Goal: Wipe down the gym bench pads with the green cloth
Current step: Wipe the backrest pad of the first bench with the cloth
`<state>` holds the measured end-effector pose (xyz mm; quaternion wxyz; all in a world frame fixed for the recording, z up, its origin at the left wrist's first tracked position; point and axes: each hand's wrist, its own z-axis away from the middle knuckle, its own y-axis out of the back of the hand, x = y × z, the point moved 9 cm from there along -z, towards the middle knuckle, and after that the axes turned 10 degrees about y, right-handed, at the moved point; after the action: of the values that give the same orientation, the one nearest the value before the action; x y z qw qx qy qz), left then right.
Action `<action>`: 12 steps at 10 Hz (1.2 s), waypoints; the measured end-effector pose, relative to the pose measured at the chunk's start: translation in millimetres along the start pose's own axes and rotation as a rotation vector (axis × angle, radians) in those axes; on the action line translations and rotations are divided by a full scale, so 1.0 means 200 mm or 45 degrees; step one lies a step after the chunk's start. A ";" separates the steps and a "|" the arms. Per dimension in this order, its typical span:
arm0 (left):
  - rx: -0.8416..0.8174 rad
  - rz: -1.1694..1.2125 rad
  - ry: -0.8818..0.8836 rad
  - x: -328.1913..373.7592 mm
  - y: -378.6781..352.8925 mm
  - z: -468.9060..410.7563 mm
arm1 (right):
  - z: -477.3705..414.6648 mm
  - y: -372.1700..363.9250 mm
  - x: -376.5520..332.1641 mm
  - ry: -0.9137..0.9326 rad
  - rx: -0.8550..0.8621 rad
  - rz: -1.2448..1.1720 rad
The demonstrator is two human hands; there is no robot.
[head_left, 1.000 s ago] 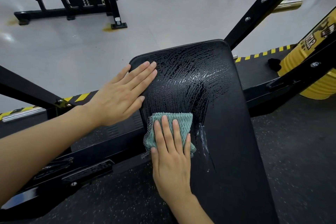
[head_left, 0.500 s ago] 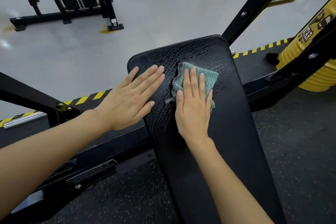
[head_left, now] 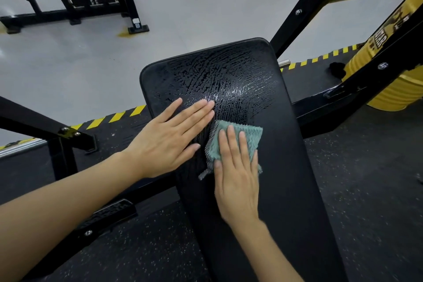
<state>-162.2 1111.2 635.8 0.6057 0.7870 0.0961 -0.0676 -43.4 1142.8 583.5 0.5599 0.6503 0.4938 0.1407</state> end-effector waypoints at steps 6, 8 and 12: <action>-0.025 -0.043 0.011 0.00 -0.01 -0.01 | 0.10 0.00 0.02 0.051 -0.056 0.012; -0.036 -0.048 0.016 0.01 -0.01 0.00 | 0.04 0.05 0.16 0.170 -0.094 0.006; -0.050 -0.045 0.032 0.00 -0.01 0.00 | -0.33 0.20 0.45 -0.163 0.067 -0.103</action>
<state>-162.8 1112.1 633.5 0.6184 0.7739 0.1190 -0.0666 -30.2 1258.7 606.5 0.5782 0.6519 0.4864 0.0631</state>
